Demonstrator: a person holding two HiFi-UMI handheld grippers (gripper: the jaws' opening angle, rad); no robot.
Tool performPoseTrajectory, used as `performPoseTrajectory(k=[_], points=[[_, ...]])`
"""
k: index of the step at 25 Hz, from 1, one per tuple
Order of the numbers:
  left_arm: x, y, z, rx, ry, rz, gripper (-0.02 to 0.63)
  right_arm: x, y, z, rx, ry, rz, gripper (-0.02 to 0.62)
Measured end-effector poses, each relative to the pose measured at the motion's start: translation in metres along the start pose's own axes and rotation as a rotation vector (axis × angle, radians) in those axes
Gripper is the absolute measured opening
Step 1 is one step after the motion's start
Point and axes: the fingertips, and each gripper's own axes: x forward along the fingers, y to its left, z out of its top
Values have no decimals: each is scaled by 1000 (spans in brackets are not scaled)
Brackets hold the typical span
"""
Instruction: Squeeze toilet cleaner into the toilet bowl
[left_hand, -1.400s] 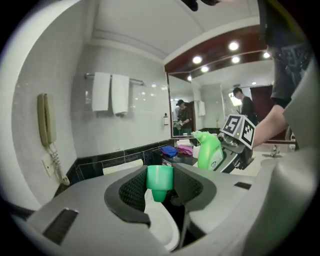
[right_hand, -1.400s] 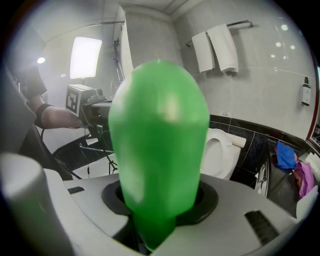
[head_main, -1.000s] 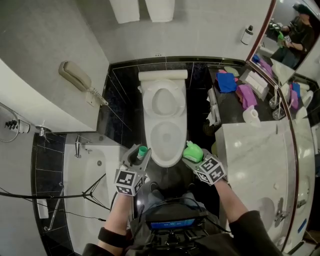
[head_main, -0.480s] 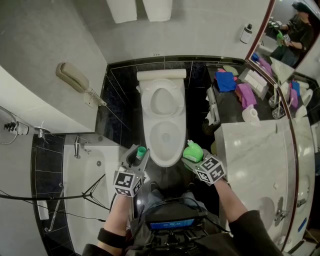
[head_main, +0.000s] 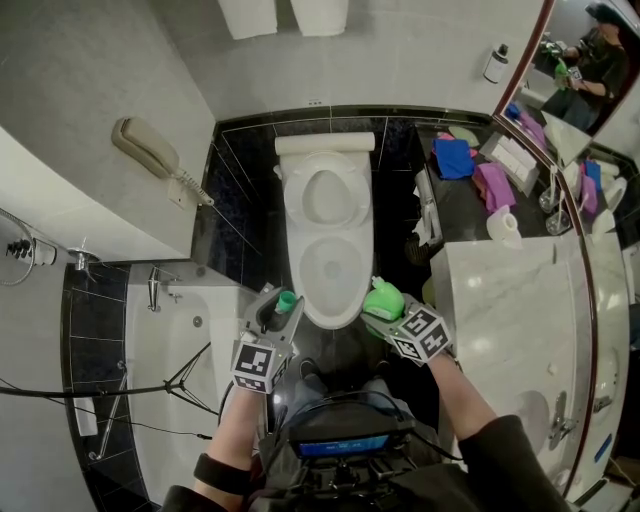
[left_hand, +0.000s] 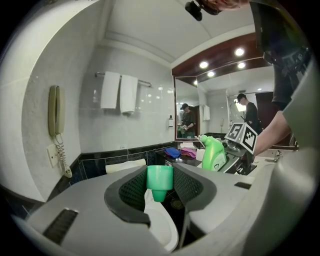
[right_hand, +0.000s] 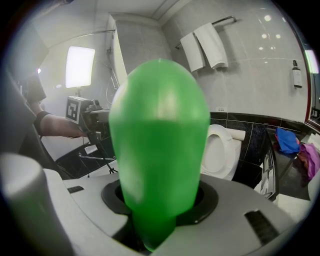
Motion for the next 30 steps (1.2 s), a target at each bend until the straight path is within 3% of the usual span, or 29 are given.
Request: performPoseTrajectory(k=[5, 10, 15, 19, 23, 30], points=[[-6, -1, 4, -21, 7, -15, 158, 10, 12, 1, 10, 18, 26, 193], [-12, 7, -4, 33, -4, -31, 158, 31, 23, -2, 16, 47, 57, 192], [-19, 22, -8, -2, -10, -30, 158, 56, 40, -2, 58, 71, 88, 192], [-18, 32, -16, 33, -19, -61, 158, 74, 42, -7, 85, 79, 98, 192], [-14, 36, -21, -20, -10, -26, 158, 86, 42, -10, 92, 95, 127, 192], [-2, 22, -38, -38, 11, 87, 158, 98, 31, -44, 179, 160, 281, 189]])
